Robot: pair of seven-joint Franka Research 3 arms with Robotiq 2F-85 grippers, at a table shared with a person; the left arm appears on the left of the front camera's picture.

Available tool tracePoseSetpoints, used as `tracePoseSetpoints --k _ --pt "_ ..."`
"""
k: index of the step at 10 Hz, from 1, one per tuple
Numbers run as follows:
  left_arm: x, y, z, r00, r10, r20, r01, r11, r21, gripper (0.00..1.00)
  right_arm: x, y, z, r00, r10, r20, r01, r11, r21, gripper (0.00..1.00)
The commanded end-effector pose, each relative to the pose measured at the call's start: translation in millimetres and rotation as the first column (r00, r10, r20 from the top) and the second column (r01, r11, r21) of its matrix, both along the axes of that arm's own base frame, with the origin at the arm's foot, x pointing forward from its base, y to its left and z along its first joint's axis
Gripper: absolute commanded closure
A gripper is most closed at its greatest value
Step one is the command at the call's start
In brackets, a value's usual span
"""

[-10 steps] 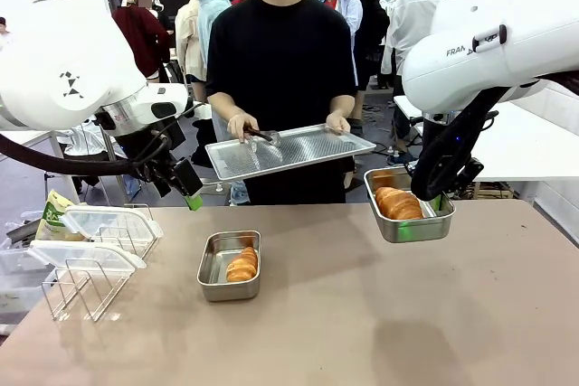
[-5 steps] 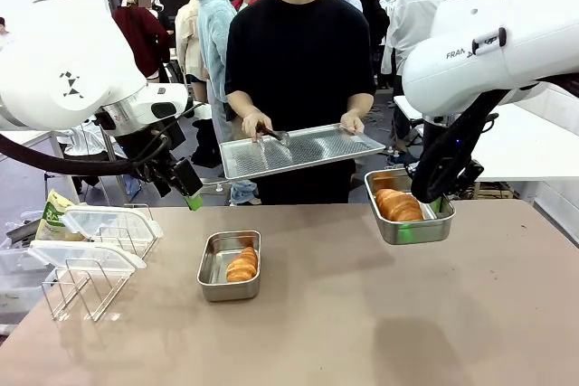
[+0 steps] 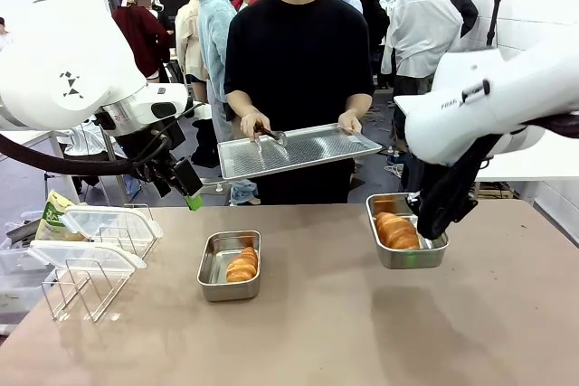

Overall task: Place the bread in airtight containers.
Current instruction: Once an object is inside an Airtight Container , place the container in the center of the table.

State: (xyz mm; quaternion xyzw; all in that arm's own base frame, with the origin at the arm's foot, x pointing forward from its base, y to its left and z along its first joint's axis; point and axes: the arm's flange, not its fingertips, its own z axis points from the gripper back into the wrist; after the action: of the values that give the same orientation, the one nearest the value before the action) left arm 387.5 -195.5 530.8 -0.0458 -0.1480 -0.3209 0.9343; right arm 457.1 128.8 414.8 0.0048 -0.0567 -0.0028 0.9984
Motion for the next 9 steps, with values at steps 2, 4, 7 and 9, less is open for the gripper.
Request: tracePoseSetpoints --k 2,4,7,9 --pt "-1.3 1.1 1.1 1.000 0.004 0.006 -0.004 1.000 0.004 0.00 13.0 -7.5 -33.6 0.998 0.058 0.031 -0.058 0.998 0.026 1.00" --pt "-1.3 1.1 1.1 1.000 0.004 0.006 -0.004 1.000 0.004 0.00 23.4 -9.7 -53.0 0.997 0.072 -0.006 -0.072 0.997 0.021 1.00" --pt "-1.3 1.1 1.1 1.000 0.004 0.006 -0.004 1.000 0.004 0.00 40.0 -12.6 -74.7 0.998 0.030 -0.050 -0.028 0.998 0.053 1.00" --pt "-1.3 1.1 1.1 1.000 0.004 0.006 -0.004 1.000 0.004 0.00 45.1 -12.6 -86.0 0.997 0.025 -0.077 -0.020 0.997 0.070 1.00"
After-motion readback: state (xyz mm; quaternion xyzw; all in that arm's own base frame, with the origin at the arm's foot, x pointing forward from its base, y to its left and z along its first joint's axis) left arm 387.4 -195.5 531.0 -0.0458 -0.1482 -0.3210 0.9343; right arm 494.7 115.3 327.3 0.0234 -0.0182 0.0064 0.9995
